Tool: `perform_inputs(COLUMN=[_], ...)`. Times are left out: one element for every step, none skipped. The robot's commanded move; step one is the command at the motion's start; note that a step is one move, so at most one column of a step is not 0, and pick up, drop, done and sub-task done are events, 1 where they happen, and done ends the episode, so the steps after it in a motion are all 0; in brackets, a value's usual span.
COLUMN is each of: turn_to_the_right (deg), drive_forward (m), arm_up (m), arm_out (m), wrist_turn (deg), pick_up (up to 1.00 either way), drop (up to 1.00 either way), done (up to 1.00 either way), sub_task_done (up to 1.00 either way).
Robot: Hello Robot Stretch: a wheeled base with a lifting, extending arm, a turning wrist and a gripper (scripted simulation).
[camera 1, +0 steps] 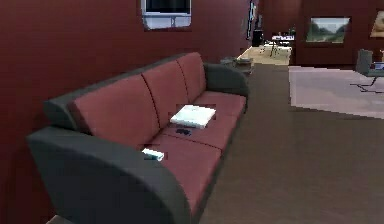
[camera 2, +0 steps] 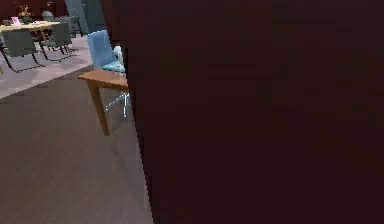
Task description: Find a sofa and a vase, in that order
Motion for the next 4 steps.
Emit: perform_inputs(turn_to_the_right=[0.0, 24.0, 0.0, 30.0], drive_forward=[0.0, 0.0, 0.4, 0.0], arm_up=[0.0, 0.0, 0.0, 0.0], arm_out=[0.0, 0.0, 0.0, 0.0], wrist_turn=[0.0, 0.0, 0.0, 0.0], pick_up=[0.0, 0.0, 0.0, 0.0], drop=[0.0, 0.0, 0.0, 0.0], done=[0.0, 0.0, 0.0, 0.0], sub_task_done=[1.0, 0.0, 0.0, 0.0])
